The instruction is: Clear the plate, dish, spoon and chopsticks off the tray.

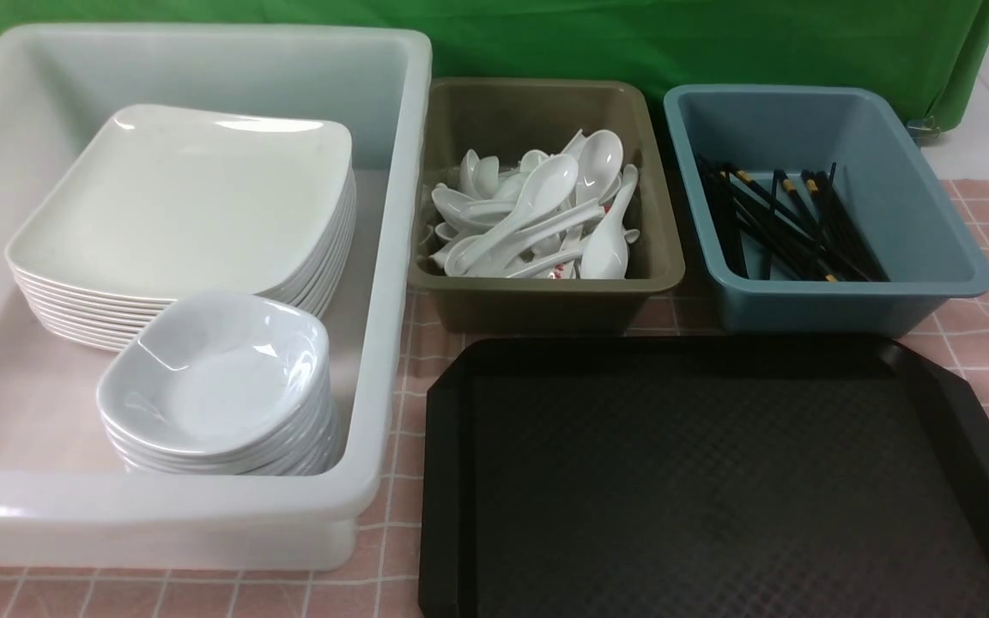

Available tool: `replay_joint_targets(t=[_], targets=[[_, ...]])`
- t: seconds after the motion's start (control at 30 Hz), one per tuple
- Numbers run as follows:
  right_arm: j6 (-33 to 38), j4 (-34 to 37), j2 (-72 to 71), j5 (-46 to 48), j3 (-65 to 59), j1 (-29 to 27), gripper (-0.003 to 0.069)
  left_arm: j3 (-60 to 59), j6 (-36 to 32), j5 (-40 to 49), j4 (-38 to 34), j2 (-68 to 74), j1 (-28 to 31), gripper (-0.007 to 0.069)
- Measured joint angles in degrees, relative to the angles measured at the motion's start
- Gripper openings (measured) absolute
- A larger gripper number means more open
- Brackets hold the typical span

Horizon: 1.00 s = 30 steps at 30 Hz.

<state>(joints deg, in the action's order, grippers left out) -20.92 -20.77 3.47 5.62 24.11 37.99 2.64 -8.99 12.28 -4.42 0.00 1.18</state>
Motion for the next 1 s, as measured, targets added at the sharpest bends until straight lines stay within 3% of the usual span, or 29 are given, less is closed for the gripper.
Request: replay_joint_targets(t=[0.27, 1.0], targets=[[0.0, 0.0, 0.0, 0.2, 0.0, 0.0, 0.0132, -3.0, 0.0, 0.3, 0.2, 0.0, -2.4, 0.0005], [0.0, 0.0, 0.0, 0.2, 0.0, 0.0, 0.018, -3.0, 0.0, 0.0, 1.1, 0.0, -2.5, 0.0005]])
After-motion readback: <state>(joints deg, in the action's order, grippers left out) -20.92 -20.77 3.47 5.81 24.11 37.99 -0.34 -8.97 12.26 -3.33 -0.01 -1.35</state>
